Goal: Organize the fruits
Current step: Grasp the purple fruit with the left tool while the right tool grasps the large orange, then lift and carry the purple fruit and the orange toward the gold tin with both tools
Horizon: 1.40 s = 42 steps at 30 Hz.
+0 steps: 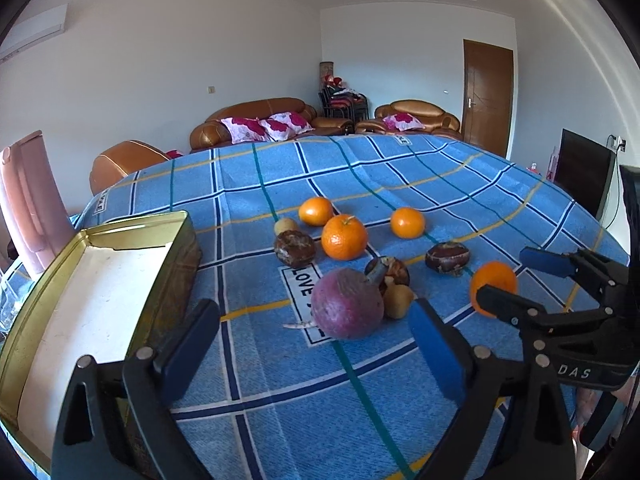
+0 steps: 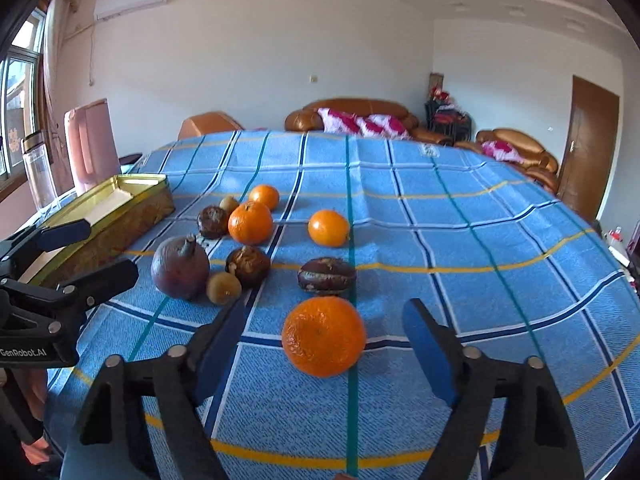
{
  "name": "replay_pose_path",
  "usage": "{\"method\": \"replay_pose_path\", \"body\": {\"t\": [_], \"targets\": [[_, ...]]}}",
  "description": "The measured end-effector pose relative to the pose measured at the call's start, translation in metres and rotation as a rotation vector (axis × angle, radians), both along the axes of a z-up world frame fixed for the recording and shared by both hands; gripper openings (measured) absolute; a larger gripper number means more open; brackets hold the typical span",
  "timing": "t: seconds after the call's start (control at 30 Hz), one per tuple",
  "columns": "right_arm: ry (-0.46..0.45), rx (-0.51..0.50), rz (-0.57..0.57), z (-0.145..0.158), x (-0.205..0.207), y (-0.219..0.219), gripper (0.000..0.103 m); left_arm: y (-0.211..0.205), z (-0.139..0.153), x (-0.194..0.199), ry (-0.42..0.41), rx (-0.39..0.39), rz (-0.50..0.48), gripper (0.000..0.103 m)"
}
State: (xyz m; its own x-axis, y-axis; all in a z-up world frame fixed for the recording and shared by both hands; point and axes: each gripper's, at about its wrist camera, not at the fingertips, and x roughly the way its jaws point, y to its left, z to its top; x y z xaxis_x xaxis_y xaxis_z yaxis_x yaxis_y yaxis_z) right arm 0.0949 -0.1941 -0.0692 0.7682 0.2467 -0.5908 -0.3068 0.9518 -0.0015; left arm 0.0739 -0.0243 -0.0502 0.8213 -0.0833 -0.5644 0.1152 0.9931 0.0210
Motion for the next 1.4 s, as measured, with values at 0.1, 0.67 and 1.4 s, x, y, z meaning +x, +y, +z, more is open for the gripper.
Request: {"method": "replay_pose_path", "body": {"t": [0.1,0.67,1.4], "targets": [[0.049,-0.009,0.024,-0.005,0.004,0.004,0.068,-0.001,-0.005,0.012,0.068,-0.038,-0.036,0.091],[0.123,0.028,0.04,-0.009,0.014,0.0,0.051,-0.015,-0.022,0.052,0.213,-0.03,-0.105,0.055],[-0.024,0.028,0.079,0.0,-0.003,0.003,0.05,-0.005,-0.003,0.032,0.066,-0.07,-0.106,0.054]]}}
